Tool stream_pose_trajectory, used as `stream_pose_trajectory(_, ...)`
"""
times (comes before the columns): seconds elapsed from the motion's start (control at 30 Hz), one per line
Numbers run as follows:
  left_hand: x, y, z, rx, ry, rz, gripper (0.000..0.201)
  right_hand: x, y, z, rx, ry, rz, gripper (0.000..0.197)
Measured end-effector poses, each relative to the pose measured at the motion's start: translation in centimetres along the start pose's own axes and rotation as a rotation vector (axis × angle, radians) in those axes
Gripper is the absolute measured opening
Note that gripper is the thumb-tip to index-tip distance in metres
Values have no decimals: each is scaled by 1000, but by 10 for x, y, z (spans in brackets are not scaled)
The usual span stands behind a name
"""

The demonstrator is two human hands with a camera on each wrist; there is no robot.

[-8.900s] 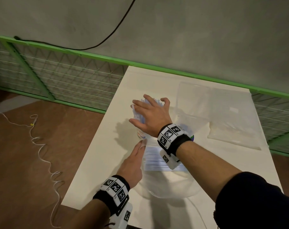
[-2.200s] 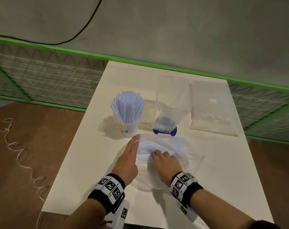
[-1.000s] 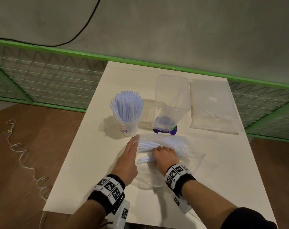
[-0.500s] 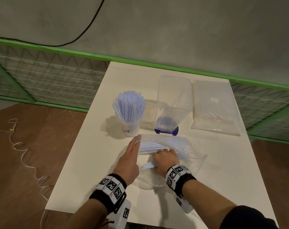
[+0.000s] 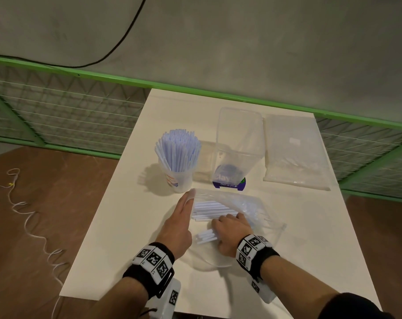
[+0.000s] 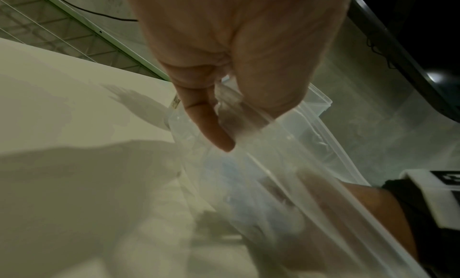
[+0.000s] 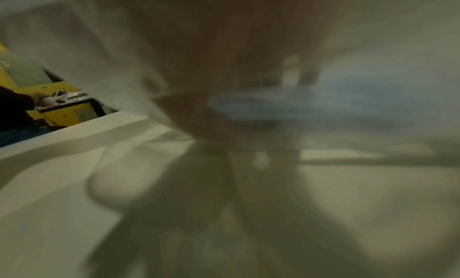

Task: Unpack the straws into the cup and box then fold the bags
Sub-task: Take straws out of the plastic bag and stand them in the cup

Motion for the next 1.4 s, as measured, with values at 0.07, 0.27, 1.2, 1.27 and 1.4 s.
stream_pose_trajectory(0.07,1,0,-1,9,-1,1,109,0,2,1,-12,-16,-12,27)
stream_pose_trajectory(0.27,-1,0,0,-7,-3,5,108,-6,5,4,19,93,-220,20)
stream_pose_trajectory(1.2,-8,-11,2,-28,-1,12,108,-170,14,27,114,588,-1099,12)
stream_pose_trajectory(1.27,-8,-11,4,-58,-8,20,106,-213,15,19,39,660,-1143,12)
stream_pose_trajectory(1.4,-7,-13,3,-51,-24,18,109,-263,9,-12,-86,727,-1108,13)
Point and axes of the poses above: each hand's wrist, its own z-axis away from the middle knuckle, its own x-axis out of the palm, y = z × x, the point moved 2 cm from there along -z, towards the middle knuckle, and after that the axes turned 7 degrees about y, right-handed, at the moved point
